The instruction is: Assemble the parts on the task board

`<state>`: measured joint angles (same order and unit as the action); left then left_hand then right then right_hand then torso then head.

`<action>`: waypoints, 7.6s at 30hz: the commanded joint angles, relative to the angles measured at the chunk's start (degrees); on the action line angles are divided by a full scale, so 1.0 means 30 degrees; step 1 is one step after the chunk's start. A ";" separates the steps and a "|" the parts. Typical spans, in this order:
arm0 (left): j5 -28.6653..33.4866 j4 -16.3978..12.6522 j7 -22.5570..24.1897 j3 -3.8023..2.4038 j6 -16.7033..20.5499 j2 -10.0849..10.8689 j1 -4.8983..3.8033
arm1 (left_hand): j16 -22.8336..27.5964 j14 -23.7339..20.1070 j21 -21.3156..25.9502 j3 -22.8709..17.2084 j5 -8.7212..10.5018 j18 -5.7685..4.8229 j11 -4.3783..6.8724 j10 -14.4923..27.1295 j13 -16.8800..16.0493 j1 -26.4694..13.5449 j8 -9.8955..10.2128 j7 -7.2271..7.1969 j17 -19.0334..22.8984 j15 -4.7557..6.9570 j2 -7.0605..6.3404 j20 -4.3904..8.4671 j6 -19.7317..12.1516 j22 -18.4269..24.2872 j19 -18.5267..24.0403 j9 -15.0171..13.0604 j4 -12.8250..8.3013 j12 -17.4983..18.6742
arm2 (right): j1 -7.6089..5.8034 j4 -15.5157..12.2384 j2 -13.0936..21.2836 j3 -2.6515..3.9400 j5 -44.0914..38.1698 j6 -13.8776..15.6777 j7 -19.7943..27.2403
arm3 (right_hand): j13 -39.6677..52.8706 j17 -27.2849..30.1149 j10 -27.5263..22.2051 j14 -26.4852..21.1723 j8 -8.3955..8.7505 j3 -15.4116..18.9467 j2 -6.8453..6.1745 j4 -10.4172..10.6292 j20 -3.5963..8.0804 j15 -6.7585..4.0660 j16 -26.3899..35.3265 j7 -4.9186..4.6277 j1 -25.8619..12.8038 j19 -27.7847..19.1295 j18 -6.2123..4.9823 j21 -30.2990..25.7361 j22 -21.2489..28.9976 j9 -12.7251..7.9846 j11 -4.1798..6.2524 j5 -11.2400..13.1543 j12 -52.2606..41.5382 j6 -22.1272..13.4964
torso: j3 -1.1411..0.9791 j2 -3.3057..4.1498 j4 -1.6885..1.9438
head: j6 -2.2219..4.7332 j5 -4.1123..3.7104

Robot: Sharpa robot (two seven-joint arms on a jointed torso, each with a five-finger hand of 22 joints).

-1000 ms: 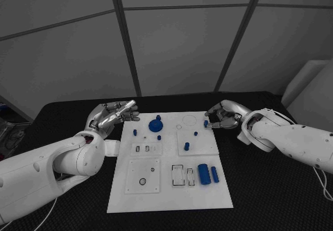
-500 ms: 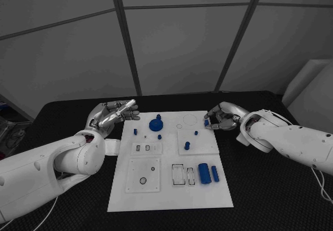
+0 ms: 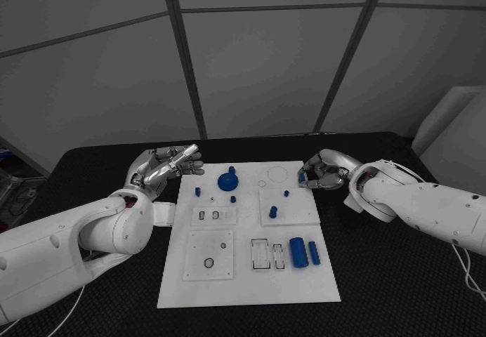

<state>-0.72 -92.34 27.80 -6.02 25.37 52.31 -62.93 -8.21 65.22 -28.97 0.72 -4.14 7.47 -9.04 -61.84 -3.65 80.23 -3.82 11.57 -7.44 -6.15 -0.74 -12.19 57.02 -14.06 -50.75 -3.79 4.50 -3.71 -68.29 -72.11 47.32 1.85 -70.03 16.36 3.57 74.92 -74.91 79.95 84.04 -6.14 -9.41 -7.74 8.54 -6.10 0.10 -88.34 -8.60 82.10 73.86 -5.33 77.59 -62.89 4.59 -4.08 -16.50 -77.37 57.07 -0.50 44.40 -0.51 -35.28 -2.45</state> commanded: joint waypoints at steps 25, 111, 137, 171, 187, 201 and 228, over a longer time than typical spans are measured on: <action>-0.0129 0.0107 0.0064 -0.0017 -0.0172 0.0075 -0.0021 | 0.0095 -0.0076 -0.0092 0.0029 0.0108 0.0914 0.0010 0.0165 0.0009 -0.0020 0.0049 0.0044 -0.0025 -0.0068 0.0180 -0.0036 -0.0040 -0.0021 0.0150 0.0013 -0.0106 0.0033 | -0.0018 -0.1566 0.0327 0.0019 0.0203 0.2386 -0.1532 | 0.0853 -0.3659 0.0414 0.1667 -0.0864 -0.1557 0.1484 -0.0502 0.0446 -0.0573 -0.0005 0.0539 0.0443 0.0465 0.0054 0.0293 -0.0463 0.0163 0.0614 0.1429 -0.0412 0.1535 | -0.0020 -0.0044 -0.0025 | -0.0100 0.0116; -0.0129 0.0729 -0.0092 -0.0019 -0.0230 -0.0167 -0.0030 | 0.0136 -0.0091 -0.0123 0.0041 0.0116 0.0918 0.0006 0.0173 0.0006 -0.0076 0.0047 0.0044 -0.0040 -0.0078 0.0207 -0.0052 -0.0045 -0.0038 0.0243 0.0012 -0.0122 0.0024 | 0.0583 -0.3937 -0.6185 -0.0733 -0.6999 -0.1028 -0.6833 | 0.0765 -0.3792 0.0440 0.1704 -0.1059 -0.1556 0.0464 -0.0480 0.0647 -0.0765 -0.0052 0.0763 -0.1385 0.0524 0.0065 0.0304 -0.0514 0.0273 0.0815 0.0492 -0.0244 0.1913 | -0.0007 -0.0026 -0.0045 | -0.0913 0.1452; -0.0129 0.0768 -0.0011 -0.0019 -0.0117 -0.0189 -0.0028 | 0.0136 -0.0091 -0.0123 0.0041 0.0116 0.0918 0.0006 0.0173 0.0006 -0.0076 0.0047 0.0044 -0.0040 -0.0078 0.0207 -0.0052 -0.0045 -0.0038 0.0243 0.0012 -0.0122 0.0024 | 0.0585 -0.3989 -0.6191 -0.0733 -0.7286 -0.1597 -0.7120 | 0.0375 -0.3723 0.0105 0.1686 -0.0850 -0.1438 0.0032 -0.0575 0.0574 -0.0654 -0.0018 0.0584 -0.1640 0.0408 0.0039 0.0189 -0.0339 0.0189 0.0667 0.0582 0.0177 0.1482 | -0.0003 -0.0032 -0.0035 | -0.0682 0.1459; -0.0129 0.0822 -0.0015 -0.0019 -0.0101 -0.0231 -0.0028 | 0.0158 -0.0092 -0.0151 0.0052 0.0116 0.0923 -0.0005 0.0196 0.0008 -0.0097 0.0053 0.0063 -0.0052 -0.0083 0.0205 -0.0062 -0.0066 -0.0053 0.0293 0.0014 -0.0148 0.0028 | 0.0585 -0.3865 -0.6264 -0.0735 -0.7403 -0.1575 -0.7630 | -0.0825 -0.3393 -0.0996 0.1593 -0.0340 -0.1065 -0.0598 -0.0335 0.0232 -0.0290 0.0146 0.0147 -0.2318 -0.0050 -0.0100 -0.0255 0.0396 -0.0015 0.0251 0.0849 0.1431 0.0176 | 0.0001 -0.0036 -0.0026 | -0.0683 0.1512; -0.0129 0.0838 -0.0062 -0.0019 -0.0163 -0.0227 -0.0027 | 0.0160 -0.0087 -0.0158 0.0052 0.0115 0.0924 -0.0007 0.0200 0.0008 -0.0104 0.0052 0.0065 -0.0056 -0.0083 0.0211 -0.0064 -0.0067 -0.0056 0.0301 0.0014 -0.0150 0.0028 | 0.0590 -0.4014 -0.6194 -0.0735 -0.7408 -0.1010 -0.7754 | -0.1289 -0.3310 -0.1439 0.1570 -0.0270 -0.0334 -0.0885 0.0134 0.0095 -0.0163 0.0198 0.0006 -0.2609 -0.0287 -0.0178 -0.0524 0.0805 -0.0029 0.0109 0.0657 0.1845 -0.0475 | 0.0001 -0.0036 -0.0031 | -0.0686 0.1508; -0.0977 0.0980 -0.0829 -0.0019 -0.0177 -0.0148 -0.0027 | 0.0142 0.0191 -0.0461 0.0098 0.0117 0.0989 0.0256 -0.0732 -0.0078 -0.0276 -0.0008 -0.0171 -0.0192 0.0078 0.0270 -0.0012 0.0263 -0.0198 0.0377 -0.0012 -0.0252 -0.0244 | 0.0761 -0.4981 -0.5458 -0.0729 -0.7001 0.1766 -0.7168 | -0.1813 -0.3451 -0.1836 0.1596 -0.0300 0.3656 -0.1199 0.2730 -0.0294 0.0261 0.0140 -0.0536 -0.1055 -0.0438 -0.0233 -0.0735 0.1101 -0.0217 -0.0387 0.0390 0.1946 -0.2591 | -0.0011 -0.0061 -0.0040 | -0.0650 0.1433; -0.7256 0.1703 -0.7538 -0.0022 -0.4726 0.0316 -0.0267 | -0.6768 0.6472 -0.5522 -0.0302 0.0022 0.0953 0.2053 -0.5793 -0.1409 -0.1513 -0.0474 -0.1565 -0.4888 0.2403 0.0510 0.2253 0.2280 -0.2824 -0.3702 -0.0190 0.0516 -0.2068 | 0.0361 -0.7754 -0.1989 0.0298 0.1925 0.4720 0.0093 | -0.2597 -0.1406 -0.2335 0.1028 -0.1542 0.3889 0.0348 0.2301 -0.0072 -0.0006 0.1264 -0.0206 -0.0049 -0.1800 -0.0676 -0.2204 0.3514 -0.0133 -0.0081 0.1430 0.2360 -0.1930 | 0.0007 -0.0188 -0.0063 | -0.0388 0.1416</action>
<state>-14.23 -87.26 12.85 -6.03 17.97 53.27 -63.47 -28.59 83.91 -44.92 -0.10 -4.14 7.93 -2.87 -78.93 -7.67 76.02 -5.08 7.03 -22.71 0.74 0.82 -5.68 63.82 -22.20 -61.42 -4.33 5.81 -9.73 -67.02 -95.16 41.10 2.69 -74.37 29.14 -2.70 67.24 -74.92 73.16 83.97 -10.63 2.13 -7.13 15.77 -6.22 0.59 -84.67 -9.21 81.96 68.77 -6.24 71.14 -52.57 4.21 -4.29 -13.40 -70.41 50.94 -0.47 43.99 -0.74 -36.62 1.78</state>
